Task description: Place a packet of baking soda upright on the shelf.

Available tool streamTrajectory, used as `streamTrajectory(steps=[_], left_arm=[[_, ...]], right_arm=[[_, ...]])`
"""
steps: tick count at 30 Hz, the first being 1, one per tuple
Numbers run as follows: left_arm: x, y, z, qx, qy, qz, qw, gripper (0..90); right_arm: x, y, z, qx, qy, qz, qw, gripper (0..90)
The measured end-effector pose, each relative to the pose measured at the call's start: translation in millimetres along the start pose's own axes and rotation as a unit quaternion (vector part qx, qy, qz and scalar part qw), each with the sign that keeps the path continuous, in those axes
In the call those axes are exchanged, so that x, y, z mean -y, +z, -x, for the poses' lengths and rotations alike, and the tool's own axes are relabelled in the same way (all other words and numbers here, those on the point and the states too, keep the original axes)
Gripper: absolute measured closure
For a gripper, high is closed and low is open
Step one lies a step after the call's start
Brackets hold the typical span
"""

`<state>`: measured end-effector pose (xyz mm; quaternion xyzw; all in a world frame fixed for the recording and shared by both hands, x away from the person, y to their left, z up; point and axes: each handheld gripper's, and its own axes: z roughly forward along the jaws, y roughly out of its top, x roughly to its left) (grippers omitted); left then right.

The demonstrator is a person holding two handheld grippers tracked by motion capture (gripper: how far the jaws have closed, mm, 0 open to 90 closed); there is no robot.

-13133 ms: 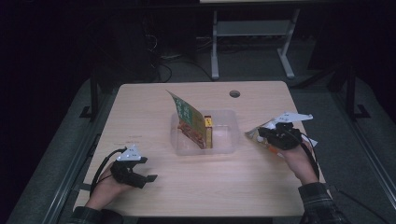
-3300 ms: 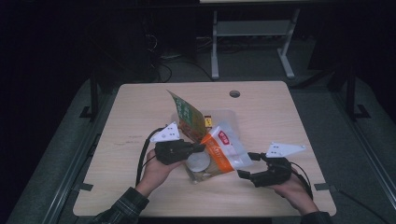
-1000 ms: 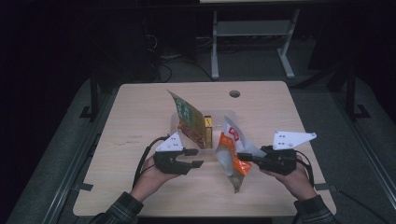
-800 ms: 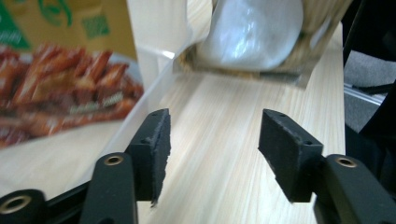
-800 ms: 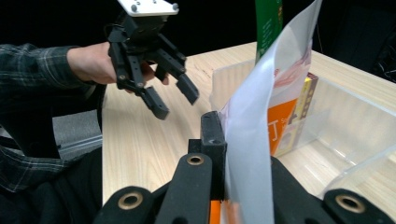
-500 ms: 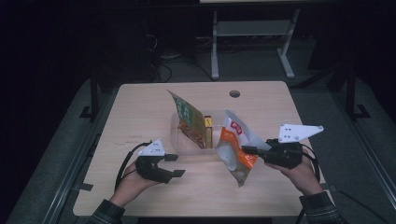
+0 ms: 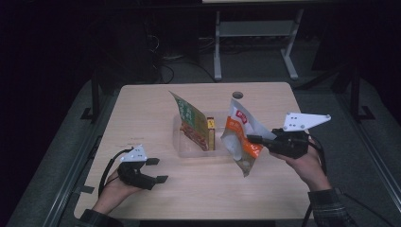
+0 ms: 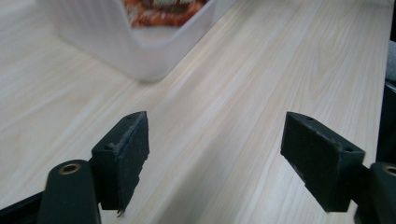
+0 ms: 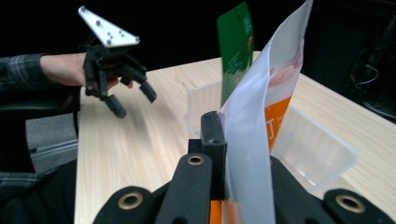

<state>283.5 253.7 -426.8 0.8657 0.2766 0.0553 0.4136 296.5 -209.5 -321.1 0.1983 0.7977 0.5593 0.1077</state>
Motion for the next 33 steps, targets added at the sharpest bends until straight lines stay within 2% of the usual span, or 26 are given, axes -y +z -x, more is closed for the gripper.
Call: streamTrajectory(steps=[11, 33], left_arm=[[5.9, 5.8, -6.5, 0.001, -0.009, -0.012, 0.9999, 21.0], [6.5, 9.9, -9.2, 0.004, -0.007, -0.013, 0.9999, 19.3]], right_arm=[[-18.9, 1.3, 21.2, 0.015, 0.000, 0.008, 0.9999, 89.8], [-24.3, 43.3, 67.7, 0.043, 0.024, 0.001, 0.9988, 89.9]])
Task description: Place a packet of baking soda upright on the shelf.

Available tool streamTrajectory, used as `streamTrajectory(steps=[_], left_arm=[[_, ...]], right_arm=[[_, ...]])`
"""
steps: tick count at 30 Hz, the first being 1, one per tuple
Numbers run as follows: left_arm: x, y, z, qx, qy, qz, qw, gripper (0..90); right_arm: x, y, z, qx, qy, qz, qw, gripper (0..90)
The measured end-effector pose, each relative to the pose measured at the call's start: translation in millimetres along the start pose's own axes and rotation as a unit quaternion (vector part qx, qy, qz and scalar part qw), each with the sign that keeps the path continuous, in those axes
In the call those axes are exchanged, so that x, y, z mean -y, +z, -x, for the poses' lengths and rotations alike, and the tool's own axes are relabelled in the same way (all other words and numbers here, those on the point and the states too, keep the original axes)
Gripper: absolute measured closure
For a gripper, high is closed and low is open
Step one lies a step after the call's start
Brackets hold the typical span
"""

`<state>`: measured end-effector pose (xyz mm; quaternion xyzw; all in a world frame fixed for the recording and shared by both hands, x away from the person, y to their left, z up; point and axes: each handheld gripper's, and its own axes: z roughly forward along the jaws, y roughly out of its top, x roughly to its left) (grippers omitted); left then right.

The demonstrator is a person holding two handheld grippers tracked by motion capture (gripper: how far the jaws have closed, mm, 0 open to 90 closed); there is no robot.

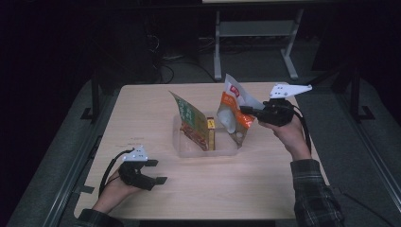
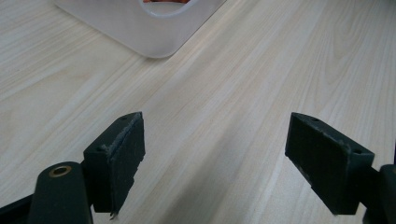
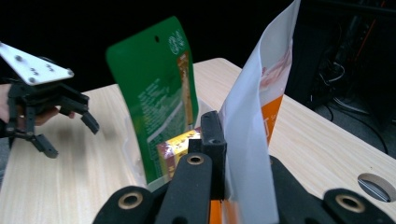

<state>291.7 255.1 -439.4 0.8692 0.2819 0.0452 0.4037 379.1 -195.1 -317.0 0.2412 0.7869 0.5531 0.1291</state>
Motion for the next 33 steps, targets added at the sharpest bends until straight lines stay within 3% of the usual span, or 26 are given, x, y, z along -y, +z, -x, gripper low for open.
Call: streamTrajectory(steps=[22, 33], left_arm=[[0.9, -0.4, 0.2, 0.002, 0.001, -0.001, 1.0000, 19.2], [1.1, 0.2, 0.4, 0.004, -0.002, -0.004, 1.0000, 19.1]], right_arm=[[18.1, 30.5, 8.0, 0.002, 0.011, -0.038, 0.9992, 89.8], [27.9, 35.6, 13.0, 0.001, 0.020, -0.048, 0.9986, 89.8]])
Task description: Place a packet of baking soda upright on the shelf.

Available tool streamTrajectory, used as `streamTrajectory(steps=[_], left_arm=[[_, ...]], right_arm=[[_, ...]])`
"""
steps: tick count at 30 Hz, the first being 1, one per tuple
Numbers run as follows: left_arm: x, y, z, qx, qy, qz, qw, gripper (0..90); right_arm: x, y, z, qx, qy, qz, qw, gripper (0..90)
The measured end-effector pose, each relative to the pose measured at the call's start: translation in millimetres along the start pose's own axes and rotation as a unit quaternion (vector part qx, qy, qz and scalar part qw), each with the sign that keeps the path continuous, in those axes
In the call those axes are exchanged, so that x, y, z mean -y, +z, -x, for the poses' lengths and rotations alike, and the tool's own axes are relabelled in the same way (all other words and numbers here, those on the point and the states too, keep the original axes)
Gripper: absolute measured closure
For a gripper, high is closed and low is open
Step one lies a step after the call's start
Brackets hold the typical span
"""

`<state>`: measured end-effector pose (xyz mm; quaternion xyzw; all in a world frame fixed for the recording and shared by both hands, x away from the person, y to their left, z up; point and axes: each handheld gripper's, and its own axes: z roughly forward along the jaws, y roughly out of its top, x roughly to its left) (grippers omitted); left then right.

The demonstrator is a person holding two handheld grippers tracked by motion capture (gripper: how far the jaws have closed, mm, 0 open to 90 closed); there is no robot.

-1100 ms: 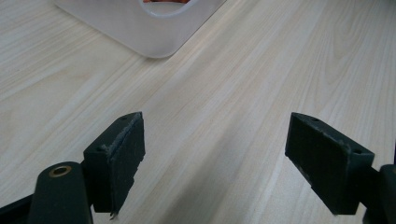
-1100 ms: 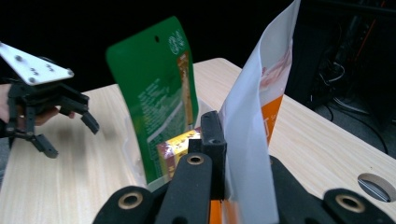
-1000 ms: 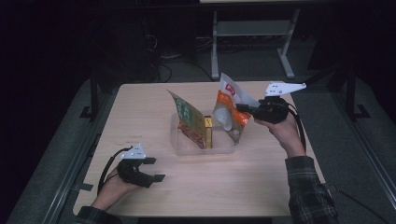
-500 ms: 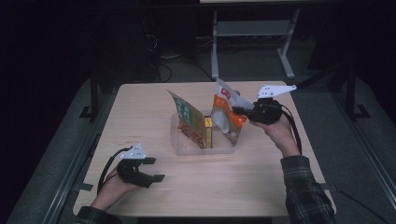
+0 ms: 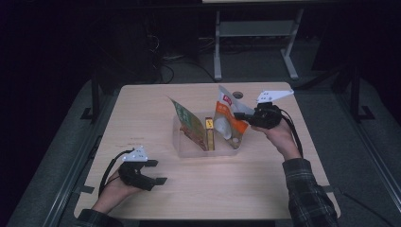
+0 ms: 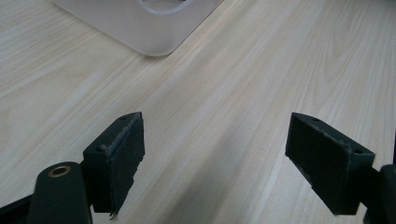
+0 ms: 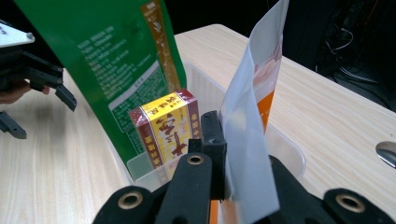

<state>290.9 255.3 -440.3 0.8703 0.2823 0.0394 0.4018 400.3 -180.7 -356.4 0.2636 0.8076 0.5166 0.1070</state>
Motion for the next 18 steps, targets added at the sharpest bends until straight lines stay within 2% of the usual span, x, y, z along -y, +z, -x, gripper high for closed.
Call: streamTrajectory(steps=[18], left_arm=[[0.2, 1.4, -0.5, 0.001, 0.002, -0.003, 1.0000, 19.1]], right_arm=[[1.6, 1.5, 0.6, 0.005, 0.000, -0.007, 1.0000, 89.6]])
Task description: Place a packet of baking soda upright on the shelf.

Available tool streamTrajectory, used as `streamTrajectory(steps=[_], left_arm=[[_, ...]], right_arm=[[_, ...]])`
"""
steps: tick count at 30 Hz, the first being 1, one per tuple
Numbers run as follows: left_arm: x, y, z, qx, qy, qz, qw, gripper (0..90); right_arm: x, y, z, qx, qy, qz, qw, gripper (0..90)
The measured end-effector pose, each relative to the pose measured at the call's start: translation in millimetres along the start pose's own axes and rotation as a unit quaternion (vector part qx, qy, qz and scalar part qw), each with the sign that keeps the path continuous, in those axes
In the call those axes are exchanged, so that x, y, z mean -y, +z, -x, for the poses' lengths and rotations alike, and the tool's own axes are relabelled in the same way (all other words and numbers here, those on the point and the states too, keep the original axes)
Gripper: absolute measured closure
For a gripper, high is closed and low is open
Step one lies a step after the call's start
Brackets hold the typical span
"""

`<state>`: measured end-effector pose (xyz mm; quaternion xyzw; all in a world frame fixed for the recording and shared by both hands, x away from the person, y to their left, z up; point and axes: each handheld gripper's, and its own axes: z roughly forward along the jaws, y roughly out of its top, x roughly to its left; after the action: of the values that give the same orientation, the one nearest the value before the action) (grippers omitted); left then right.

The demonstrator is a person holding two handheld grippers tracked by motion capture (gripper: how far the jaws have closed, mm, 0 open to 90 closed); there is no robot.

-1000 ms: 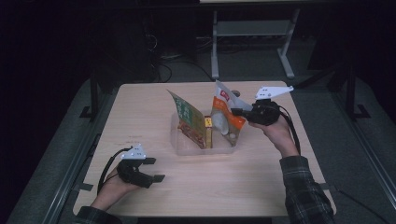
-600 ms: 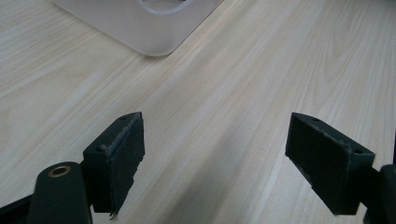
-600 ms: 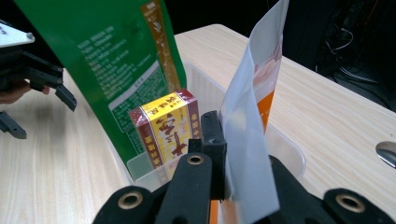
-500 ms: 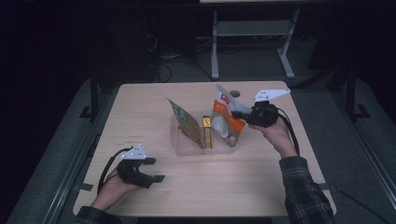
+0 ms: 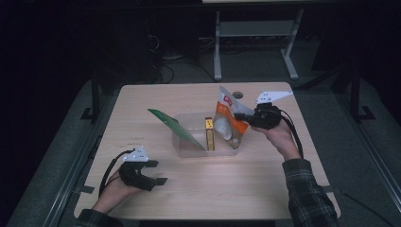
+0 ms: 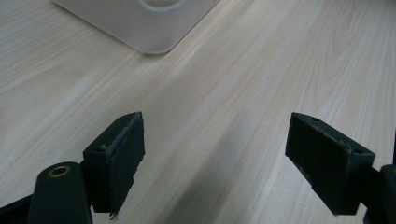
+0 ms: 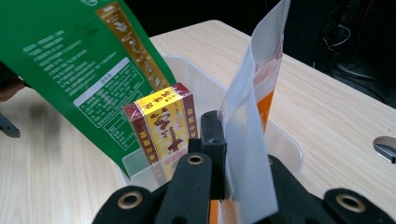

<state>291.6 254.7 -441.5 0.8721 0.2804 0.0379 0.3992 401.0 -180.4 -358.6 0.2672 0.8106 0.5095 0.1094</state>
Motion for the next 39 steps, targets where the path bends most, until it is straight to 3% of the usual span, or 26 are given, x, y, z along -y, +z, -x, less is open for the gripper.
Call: streamTrajectory(steps=[3, 7, 10, 17, 21, 28, 31, 39], left_arm=[[-0.1, -0.2, 0.1, 0.000, 0.001, 0.000, 1.0000, 19.1], [-0.1, -0.4, -0.1, -0.001, 0.001, 0.000, 1.0000, 19.1], [-0.1, -0.4, -0.1, -0.001, 0.001, -0.001, 1.0000, 19.1], [-0.9, -0.8, 0.1, -0.001, 0.001, 0.000, 1.0000, 18.8], [-1.8, -0.4, -0.9, 0.000, 0.001, 0.001, 1.0000, 18.6], [-3.8, -2.5, -3.2, -0.004, 0.000, 0.001, 1.0000, 18.4], [-2.8, -4.0, -3.3, -0.005, 0.000, 0.003, 1.0000, 18.4], [-1.9, -7.8, -3.7, -0.005, 0.004, 0.004, 1.0000, 18.4]], right_arm=[[0.2, -0.2, 0.3, 0.001, 0.003, 0.000, 1.0000, 86.0], [-0.1, -1.7, -0.2, -0.004, 0.015, -0.004, 0.9999, 61.0], [0.6, -2.5, -1.5, 0.012, 0.019, -0.005, 0.9997, 46.3], [2.3, -5.3, -0.8, 0.041, 0.031, -0.005, 0.9987, 29.6], [5.1, -13.5, -2.6, 0.049, 0.036, 0.003, 0.9981, 25.9], [15.4, -25.9, -5.7, 0.047, 0.044, -0.007, 0.9979, 21.6], [19.2, -30.9, -10.1, 0.052, 0.035, -0.021, 0.9978, 20.5], [33.3, -41.2, -22.6, 0.058, 0.034, -0.022, 0.9975, 19.9]])
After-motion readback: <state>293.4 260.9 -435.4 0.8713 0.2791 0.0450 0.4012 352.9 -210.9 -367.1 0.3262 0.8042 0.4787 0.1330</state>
